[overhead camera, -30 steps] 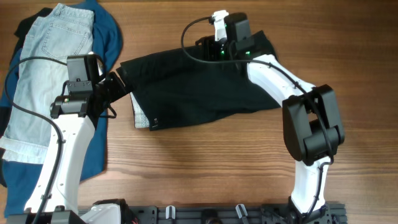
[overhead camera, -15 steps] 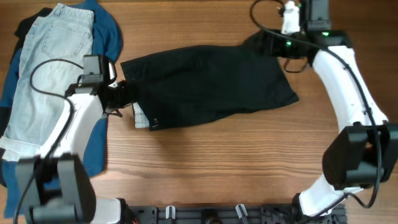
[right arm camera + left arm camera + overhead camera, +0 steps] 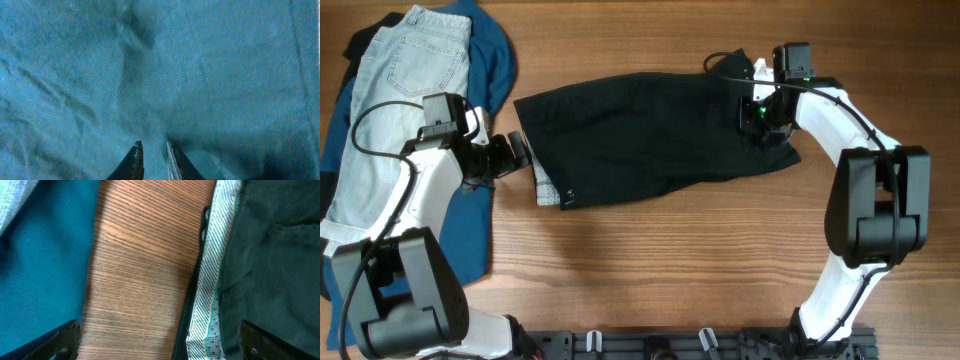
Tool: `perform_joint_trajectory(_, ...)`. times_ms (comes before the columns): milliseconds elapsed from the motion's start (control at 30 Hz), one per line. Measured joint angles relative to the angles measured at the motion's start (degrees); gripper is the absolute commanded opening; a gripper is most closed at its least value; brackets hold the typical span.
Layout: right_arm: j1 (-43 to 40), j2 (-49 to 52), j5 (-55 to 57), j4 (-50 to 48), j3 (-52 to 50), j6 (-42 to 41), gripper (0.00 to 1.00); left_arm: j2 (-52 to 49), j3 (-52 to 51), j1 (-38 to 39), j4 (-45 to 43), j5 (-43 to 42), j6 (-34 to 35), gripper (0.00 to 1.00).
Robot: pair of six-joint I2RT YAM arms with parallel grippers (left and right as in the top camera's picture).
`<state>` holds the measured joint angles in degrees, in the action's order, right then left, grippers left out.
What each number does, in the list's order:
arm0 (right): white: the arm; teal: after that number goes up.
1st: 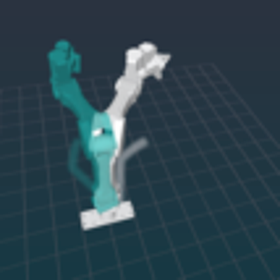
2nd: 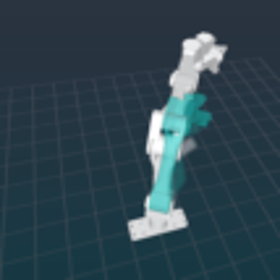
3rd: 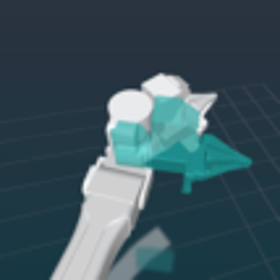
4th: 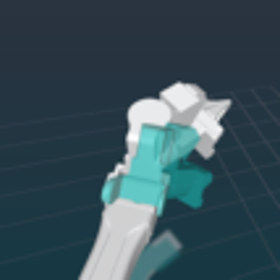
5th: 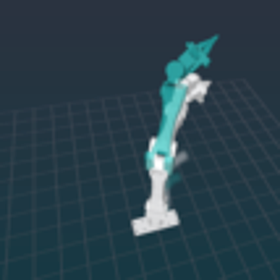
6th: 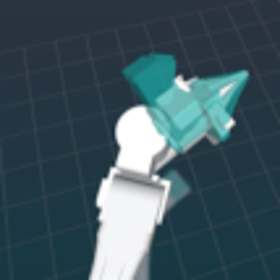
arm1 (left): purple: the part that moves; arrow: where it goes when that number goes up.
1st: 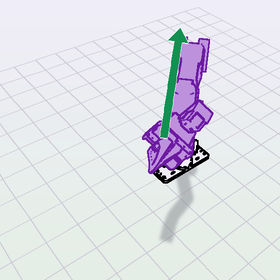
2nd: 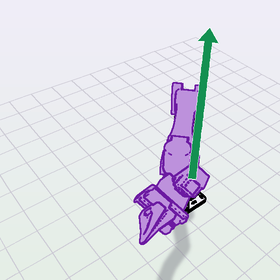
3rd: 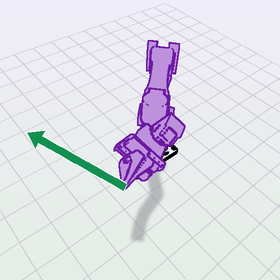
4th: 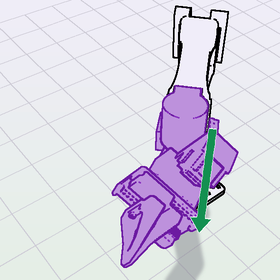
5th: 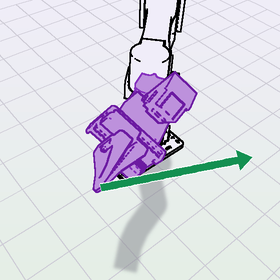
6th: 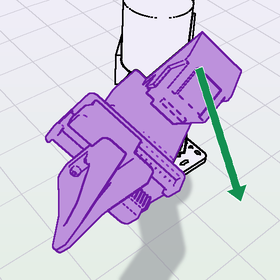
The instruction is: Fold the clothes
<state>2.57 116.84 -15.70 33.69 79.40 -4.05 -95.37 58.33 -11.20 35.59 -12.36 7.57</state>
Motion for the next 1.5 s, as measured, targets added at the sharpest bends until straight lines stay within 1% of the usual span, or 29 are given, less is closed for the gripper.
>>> perform_joint_trajectory(100,0.0,0.48,3.63,-1.57,0.0,-1.03,0.06,0.0,0.0,-0.02,0.04,-0.87,-1.14,1.0)
perform_joint_trajectory(267,0.0,1.53,8.28,-2.08,0.0,-1.25,0.04,0.0,0.0,-0.02,0.17,-0.83,-1.51,1.0)
perform_joint_trajectory(600,0.0,2.8,8.74,-2.71,0.04,-1.22,0.04,-1.14,0.0,-0.02,0.9,-1.55,-1.55,1.0)
perform_joint_trajectory(767,0.0,2.8,8.72,-2.71,0.04,-1.25,0.04,-7.06,0.13,-0.02,-0.07,-6.54,-3.91,1.0)
perform_joint_trajectory(1000,0.0,2.84,8.72,-2.73,0.09,-1.25,0.05,-8.07,0.44,-0.13,-3.5,-11.23,-4.79,0.98)
perform_joint_trajectory(1100,0.0,2.84,8.72,-2.71,0.13,-1.25,0.05,-8.22,0.46,0.39,-3.74,-11.72,-5.01,0.92)
perform_joint_trajectory(1200,0.0,2.86,8.72,-2.71,0.13,-1.25,0.05,-8.48,0.46,2.29,-3.23,-13.05,-5.16,0.89)
perform_joint_trajectory(1267,0.0,2.86,8.72,-2.71,0.13,-1.27,0.05,-8.61,0.46,5.09,-3.3,-13.57,-5.18,0.84)
perform_joint_trajectory(1300,0.0,2.86,8.72,-2.71,0.13,-1.27,0.05,-8.68,0.46,5.99,-3.32,-13.75,-5.2,0.84)
perform_joint_trajectory(1367,0.0,2.86,8.72,-2.71,0.13,-1.27,0.05,-8.81,0.44,7.96,-3.56,-13.31,-5.11,0.79)
perform_joint_trajectory(1400,0.0,2.86,8.72,-2.71,0.13,-1.27,0.05,-8.83,0.44,8.41,-3.65,-12.94,-4.85,0.74)
perform_joint_trajectory(1467,0.0,2.86,8.72,-2.71,0.13,-1.27,0.05,-8.83,0.46,9.07,-3.82,-10.84,-3.02,0.6)
perform_joint_trajectory(1500,0.0,2.86,8.72,-2.71,0.13,-1.27,0.05,-8.9,0.48,9.22,-3.93,-9.73,-2.05,0.48)
